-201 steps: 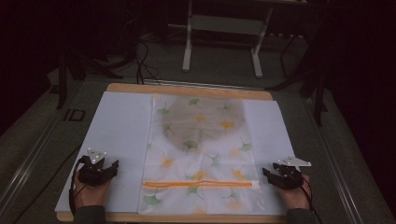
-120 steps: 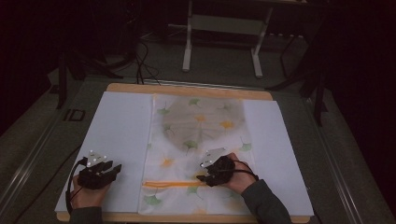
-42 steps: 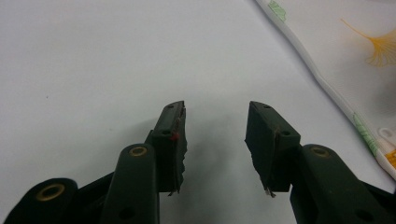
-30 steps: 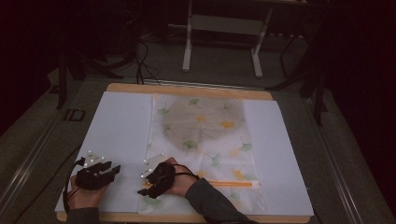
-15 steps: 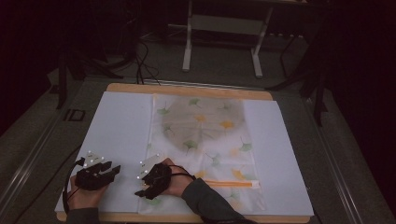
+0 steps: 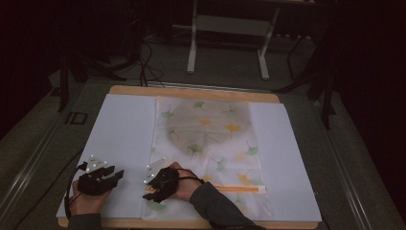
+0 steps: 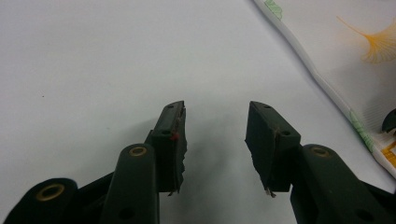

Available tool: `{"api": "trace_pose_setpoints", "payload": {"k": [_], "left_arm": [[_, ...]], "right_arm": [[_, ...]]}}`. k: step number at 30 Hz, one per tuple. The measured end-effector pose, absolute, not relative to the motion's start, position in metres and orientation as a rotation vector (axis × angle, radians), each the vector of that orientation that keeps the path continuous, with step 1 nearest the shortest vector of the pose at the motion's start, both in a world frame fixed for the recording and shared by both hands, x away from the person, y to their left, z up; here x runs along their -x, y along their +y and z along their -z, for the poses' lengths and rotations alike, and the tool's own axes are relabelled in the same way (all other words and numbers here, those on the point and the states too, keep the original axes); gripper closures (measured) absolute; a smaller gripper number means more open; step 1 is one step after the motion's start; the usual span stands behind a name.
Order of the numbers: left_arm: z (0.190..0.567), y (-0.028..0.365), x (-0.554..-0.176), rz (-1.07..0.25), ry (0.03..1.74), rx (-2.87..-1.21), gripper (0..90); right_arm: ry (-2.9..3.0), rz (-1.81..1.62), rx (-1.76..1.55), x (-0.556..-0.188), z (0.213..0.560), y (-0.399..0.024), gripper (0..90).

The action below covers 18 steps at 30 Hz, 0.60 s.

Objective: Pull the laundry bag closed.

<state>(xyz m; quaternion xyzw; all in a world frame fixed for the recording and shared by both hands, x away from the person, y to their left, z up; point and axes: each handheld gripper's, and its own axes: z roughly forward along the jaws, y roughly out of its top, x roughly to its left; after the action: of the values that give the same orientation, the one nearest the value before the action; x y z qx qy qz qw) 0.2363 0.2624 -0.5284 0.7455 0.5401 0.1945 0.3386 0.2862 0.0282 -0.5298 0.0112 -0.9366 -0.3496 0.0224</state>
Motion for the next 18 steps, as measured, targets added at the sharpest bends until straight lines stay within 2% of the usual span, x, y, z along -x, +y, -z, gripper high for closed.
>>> {"api": "trace_pose_setpoints", "payload": {"k": [11, 18], "left_arm": [[0.5286, 0.2622, -0.2362, -0.507, 1.406, -1.948, 57.4], [0.5288, 0.262, -0.2362, -0.507, 1.406, -1.947, 57.4]], "right_arm": [[-2.945, 1.032, -0.053, -0.2874, 0.5272, 0.0252, 67.9], [-2.943, 1.003, -0.027, -0.2896, 0.5253, 0.0241, 75.1]]}}
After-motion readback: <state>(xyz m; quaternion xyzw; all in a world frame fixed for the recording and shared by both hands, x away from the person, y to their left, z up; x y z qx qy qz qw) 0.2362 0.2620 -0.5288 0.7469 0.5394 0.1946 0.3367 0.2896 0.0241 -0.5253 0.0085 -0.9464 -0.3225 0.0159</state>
